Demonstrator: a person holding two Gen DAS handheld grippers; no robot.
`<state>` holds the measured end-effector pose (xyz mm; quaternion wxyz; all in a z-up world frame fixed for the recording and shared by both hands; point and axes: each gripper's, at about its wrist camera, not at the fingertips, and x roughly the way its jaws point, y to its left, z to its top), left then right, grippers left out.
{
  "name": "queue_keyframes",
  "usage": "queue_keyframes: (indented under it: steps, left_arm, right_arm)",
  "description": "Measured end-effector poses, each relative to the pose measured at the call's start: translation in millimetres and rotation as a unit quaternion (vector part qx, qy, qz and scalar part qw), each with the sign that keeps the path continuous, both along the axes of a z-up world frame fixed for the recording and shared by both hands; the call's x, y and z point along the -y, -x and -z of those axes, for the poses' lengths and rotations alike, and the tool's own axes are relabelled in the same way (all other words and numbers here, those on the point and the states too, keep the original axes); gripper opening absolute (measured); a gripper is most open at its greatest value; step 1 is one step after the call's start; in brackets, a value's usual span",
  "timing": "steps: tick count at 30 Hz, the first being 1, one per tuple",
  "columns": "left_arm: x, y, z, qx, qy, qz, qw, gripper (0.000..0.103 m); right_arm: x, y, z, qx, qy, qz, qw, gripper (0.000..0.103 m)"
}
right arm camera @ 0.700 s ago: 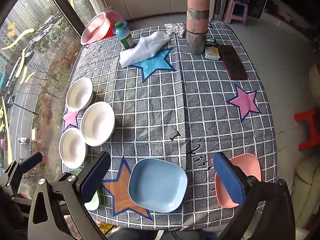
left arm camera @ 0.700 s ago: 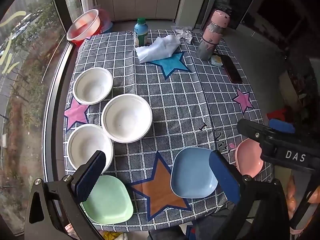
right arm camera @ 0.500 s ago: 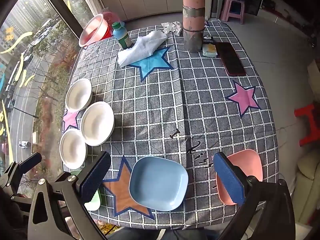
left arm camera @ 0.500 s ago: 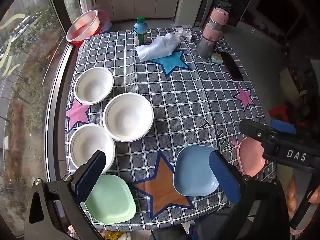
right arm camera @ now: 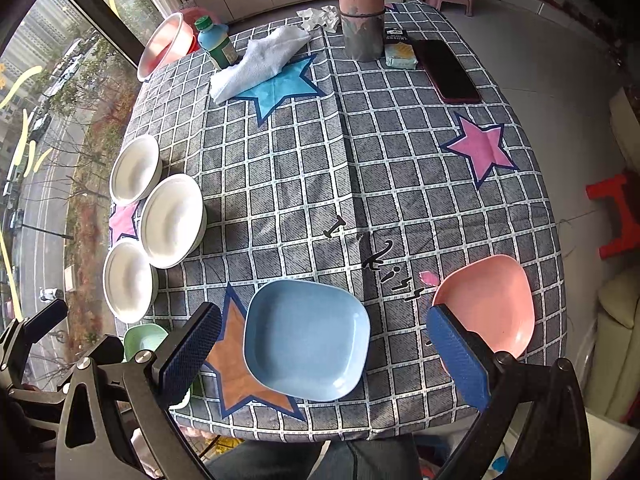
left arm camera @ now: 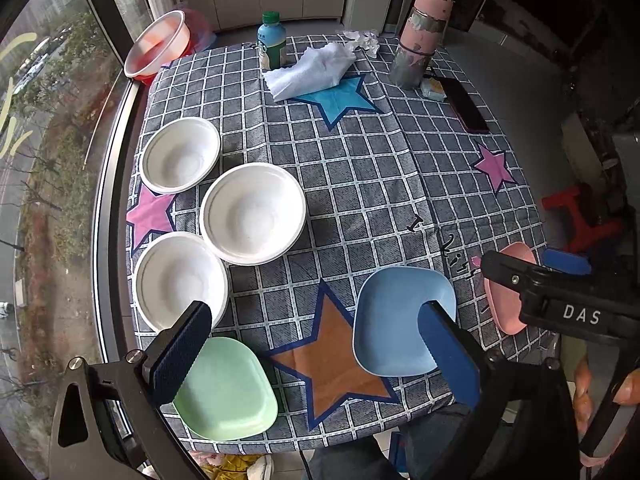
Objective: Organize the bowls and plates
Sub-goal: 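Move both grippers toward the rim of the light-blue plate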
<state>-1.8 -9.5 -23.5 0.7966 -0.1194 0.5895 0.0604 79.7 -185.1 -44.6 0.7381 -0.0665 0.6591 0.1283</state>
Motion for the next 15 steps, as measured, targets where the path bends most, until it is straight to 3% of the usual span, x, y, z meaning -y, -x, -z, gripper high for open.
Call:
queue_keyframes:
  steps: [6,15]
  left_arm:
    - [-1.5,-2.2,22.6,-0.044,-0.003,0.005,0.9990,0.103]
    - [5.2,-4.5,75.8,-0.112,-0.009,0.014,0.9936,0.103]
  right_arm:
    - [11.0,1.5,30.9,-0.028,-0.010,0.006,1.000,0.103]
    - [28.5,8.6,86.9,-0.116,0.000,0.031,0.993,0.103]
